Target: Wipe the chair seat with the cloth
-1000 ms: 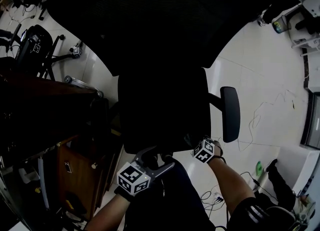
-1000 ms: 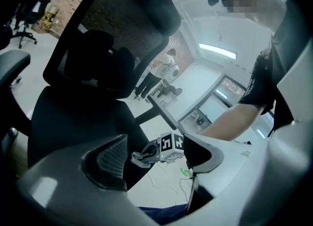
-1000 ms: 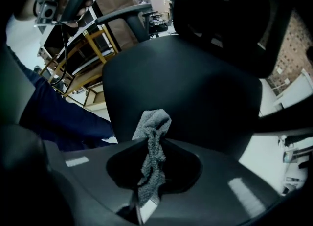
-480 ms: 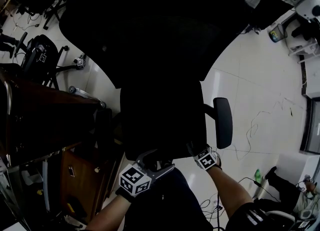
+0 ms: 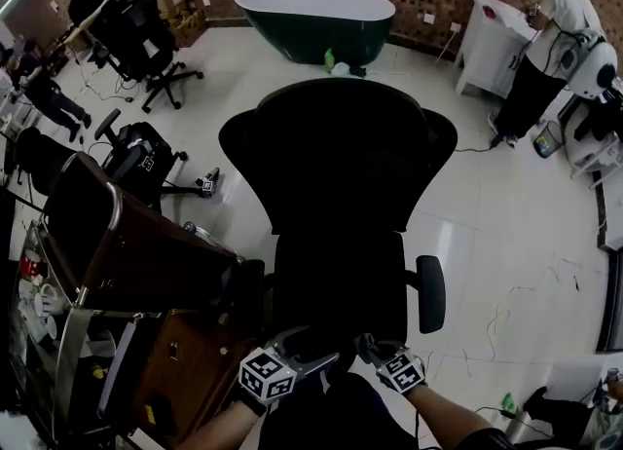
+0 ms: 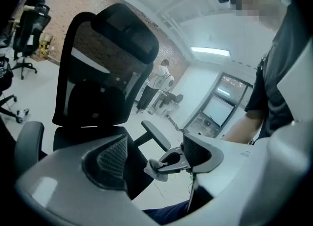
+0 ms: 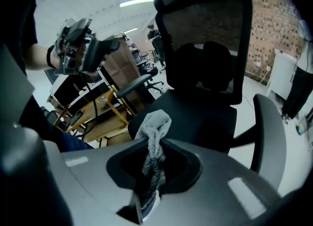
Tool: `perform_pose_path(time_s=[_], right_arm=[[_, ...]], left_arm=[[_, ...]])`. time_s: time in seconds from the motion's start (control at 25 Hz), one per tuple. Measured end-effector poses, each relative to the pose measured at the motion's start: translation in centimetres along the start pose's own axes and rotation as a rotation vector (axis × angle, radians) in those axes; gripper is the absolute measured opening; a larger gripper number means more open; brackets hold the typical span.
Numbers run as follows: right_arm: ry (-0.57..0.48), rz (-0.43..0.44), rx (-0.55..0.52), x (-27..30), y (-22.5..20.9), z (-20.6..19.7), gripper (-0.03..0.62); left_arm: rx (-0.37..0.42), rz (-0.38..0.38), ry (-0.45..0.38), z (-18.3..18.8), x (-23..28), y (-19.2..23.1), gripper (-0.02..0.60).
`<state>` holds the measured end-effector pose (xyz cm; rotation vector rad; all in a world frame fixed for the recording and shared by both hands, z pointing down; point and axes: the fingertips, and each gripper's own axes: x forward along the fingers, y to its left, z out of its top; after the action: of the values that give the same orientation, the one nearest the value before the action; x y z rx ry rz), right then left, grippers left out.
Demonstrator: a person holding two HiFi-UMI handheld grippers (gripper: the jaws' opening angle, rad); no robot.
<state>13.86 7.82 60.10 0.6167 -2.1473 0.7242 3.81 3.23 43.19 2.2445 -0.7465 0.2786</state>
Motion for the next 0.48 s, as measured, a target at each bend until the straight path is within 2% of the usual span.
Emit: perform_pose_path(time_s=[0.2,0.48], right_arm=[[-0.159,0.008,-0.063,-4.6,2.3,6.9,0.046],[-0.348,-0.03,-0.082,-11.3,7.1,13.5,0.046]], left_arm=[[0.024,0.036,-0.115,3.8,-3.6,-2.0,0.382],[0.088,0.041,-0.174,5.4,-10.1,-5.1,0.382]])
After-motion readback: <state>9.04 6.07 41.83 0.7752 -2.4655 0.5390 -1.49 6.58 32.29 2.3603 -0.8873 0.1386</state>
